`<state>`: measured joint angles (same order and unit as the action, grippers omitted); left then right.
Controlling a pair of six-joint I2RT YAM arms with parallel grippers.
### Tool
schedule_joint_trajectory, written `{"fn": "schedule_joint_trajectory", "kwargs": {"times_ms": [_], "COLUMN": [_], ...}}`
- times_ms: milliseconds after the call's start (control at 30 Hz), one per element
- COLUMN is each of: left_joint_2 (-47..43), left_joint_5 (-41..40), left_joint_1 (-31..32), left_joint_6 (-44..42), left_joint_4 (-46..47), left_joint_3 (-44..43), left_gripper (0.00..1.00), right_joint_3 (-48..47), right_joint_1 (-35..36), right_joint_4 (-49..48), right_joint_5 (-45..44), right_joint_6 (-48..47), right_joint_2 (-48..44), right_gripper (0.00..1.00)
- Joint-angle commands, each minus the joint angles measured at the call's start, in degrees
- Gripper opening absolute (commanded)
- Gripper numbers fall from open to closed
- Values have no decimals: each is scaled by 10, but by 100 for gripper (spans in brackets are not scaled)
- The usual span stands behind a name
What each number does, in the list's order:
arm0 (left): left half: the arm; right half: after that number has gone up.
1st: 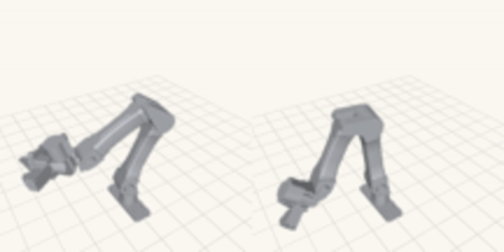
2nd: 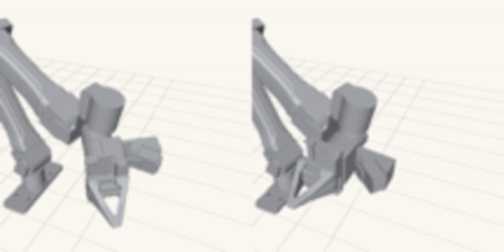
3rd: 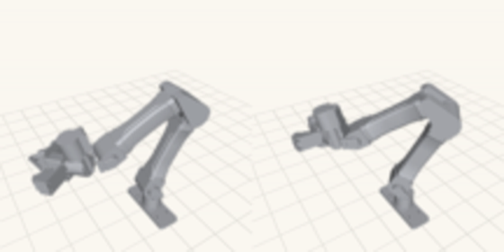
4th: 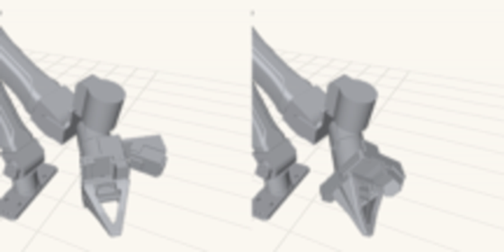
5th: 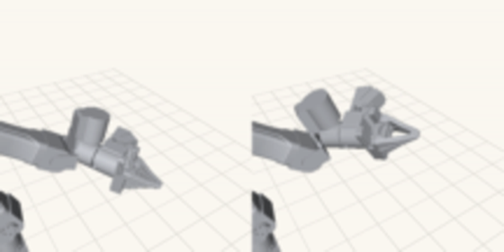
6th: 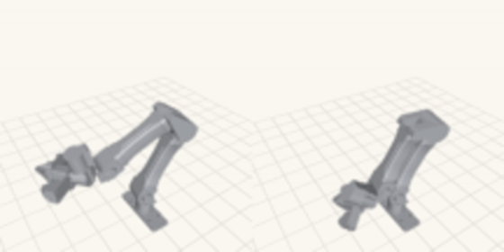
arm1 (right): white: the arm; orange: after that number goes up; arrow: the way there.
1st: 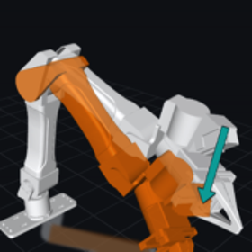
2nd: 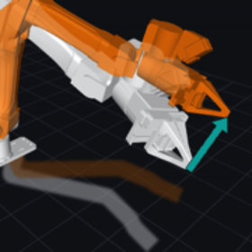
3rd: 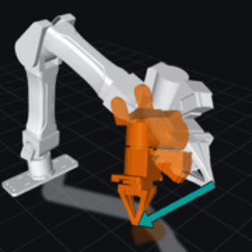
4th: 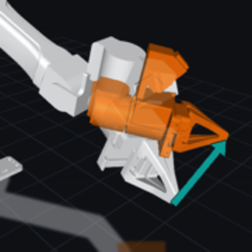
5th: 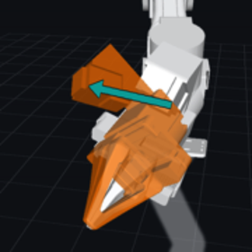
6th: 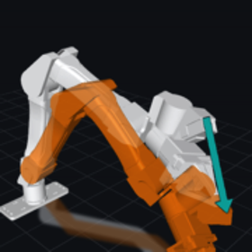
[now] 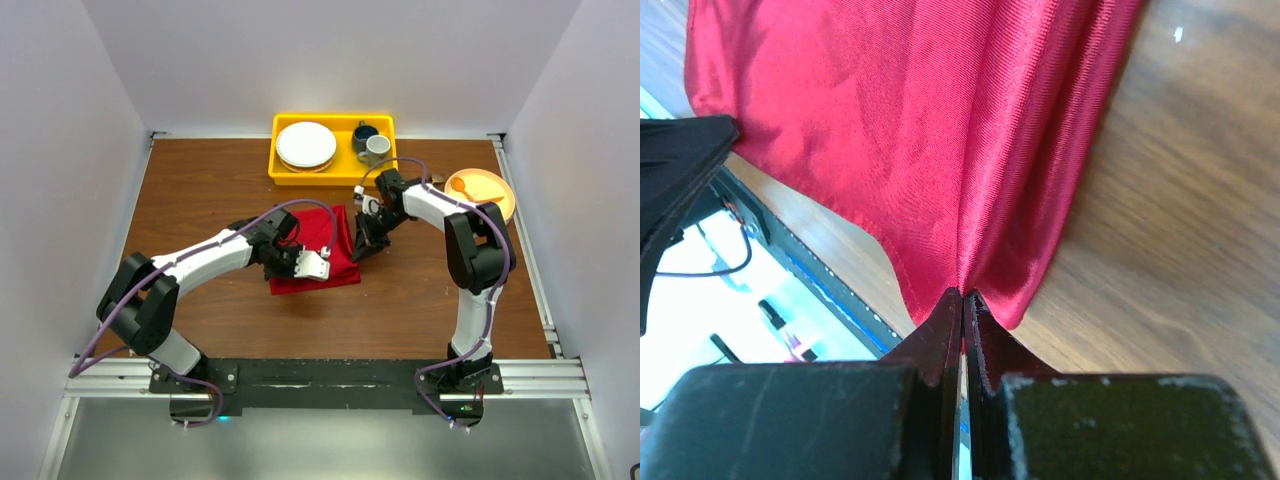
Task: Fold the napkin into a case and place the utensils inside
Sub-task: Smooth out the square-folded napkin at the center of the board.
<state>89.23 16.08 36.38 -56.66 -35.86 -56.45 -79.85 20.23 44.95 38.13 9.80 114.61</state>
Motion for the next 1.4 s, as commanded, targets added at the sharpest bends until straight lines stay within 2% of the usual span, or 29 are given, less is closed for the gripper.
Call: {"fn": "schedule_joint_trajectory", "kwargs": {"times_ms": [0,300,567,800,1033,1133,1200,1300,1367], "left_joint_2": [-22,-15,12,23,59,66,64,62,59], "left_joint_5": [30,50,42,19,10,15,16,15,17], "left_joint_1": [-2,4,6,4,-3,-7,-7,-6,-7], "left_joint_6": [-13,-7,6,16,62,68,69,70,69], "left_joint_4": [-14,-16,32,65,84,88,90,85,79], "left_joint_3": [-9,12,59,78,51,40,36,30,24], "left_gripper": [0,0,0,0,0,0,0,0,0], "right_joint_3": [8,60,67,30,-106,-121,-117,-109,-102], "right_joint_1": [2,17,35,25,-1,-1,-1,-2,-3], "right_joint_4": [30,1,-36,-39,4,27,29,30,33], "right_joint_5": [6,-1,-24,-72,-93,-80,-74,-64,-56], "right_joint_6": [-14,-15,1,-7,-54,-67,-68,-62,-58], "right_joint_2": [-42,-31,13,61,103,96,86,82,77], "right_gripper": [0,0,1,12,21,26,37,46,47]}}
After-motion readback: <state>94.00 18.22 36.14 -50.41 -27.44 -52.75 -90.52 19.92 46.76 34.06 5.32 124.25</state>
